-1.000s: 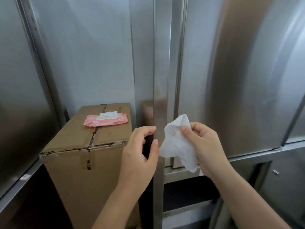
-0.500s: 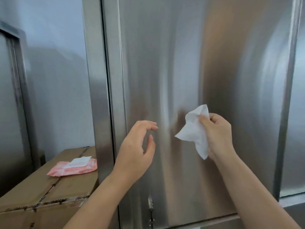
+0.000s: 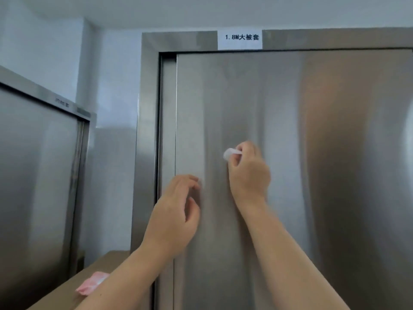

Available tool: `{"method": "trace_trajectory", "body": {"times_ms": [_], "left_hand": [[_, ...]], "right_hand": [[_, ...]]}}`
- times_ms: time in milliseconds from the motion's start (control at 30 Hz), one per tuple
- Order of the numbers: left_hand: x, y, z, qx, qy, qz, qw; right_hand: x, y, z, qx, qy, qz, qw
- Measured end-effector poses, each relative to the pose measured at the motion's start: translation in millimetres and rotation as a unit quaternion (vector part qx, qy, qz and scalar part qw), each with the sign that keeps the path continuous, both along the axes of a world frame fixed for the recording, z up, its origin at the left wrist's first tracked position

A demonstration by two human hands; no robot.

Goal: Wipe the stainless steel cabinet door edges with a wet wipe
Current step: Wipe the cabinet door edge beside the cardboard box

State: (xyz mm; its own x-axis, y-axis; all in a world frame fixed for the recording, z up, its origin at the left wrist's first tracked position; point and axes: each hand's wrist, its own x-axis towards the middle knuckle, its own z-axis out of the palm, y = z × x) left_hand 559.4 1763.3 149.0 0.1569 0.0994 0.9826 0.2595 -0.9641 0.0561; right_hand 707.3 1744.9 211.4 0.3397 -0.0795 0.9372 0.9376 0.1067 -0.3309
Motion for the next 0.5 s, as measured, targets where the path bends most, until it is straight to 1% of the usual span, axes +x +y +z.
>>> {"method": "trace_trajectory", "body": {"times_ms": [67, 133, 200, 300, 367, 400, 433, 500], "left_hand": [[-10, 8, 4, 0.012, -0.002, 0.028, 1.000], [-19, 19, 8, 0.010, -0.004, 0.050, 0.999], [-28, 31, 11, 0.004, -0.009, 0.062, 0.998], [-38, 49, 20, -0.009, -0.017, 0.068, 0.998], [-43, 60, 29, 0.013, -0.018, 0.079, 0.997], [-44, 65, 34, 0.029, -0.022, 0.089, 0.995], [-44, 69, 39, 0.048, -0.027, 0.099, 0.994], [-43, 76, 48, 0.073, -0.030, 0.109, 0.991]], "right_hand": [[-20, 15, -1, 0.001, -0.018, 0.035, 0.999], [-35, 24, 0, 0.024, -0.035, 0.082, 0.996], [-46, 30, 1, 0.049, -0.069, 0.128, 0.988], [-56, 36, 3, 0.056, -0.116, 0.196, 0.972], [-59, 40, 8, 0.052, -0.143, 0.219, 0.964], [-59, 43, 11, 0.049, -0.163, 0.206, 0.964], [-60, 47, 13, 0.046, -0.184, 0.173, 0.966], [-62, 55, 16, 0.036, -0.222, 0.067, 0.972]]}}
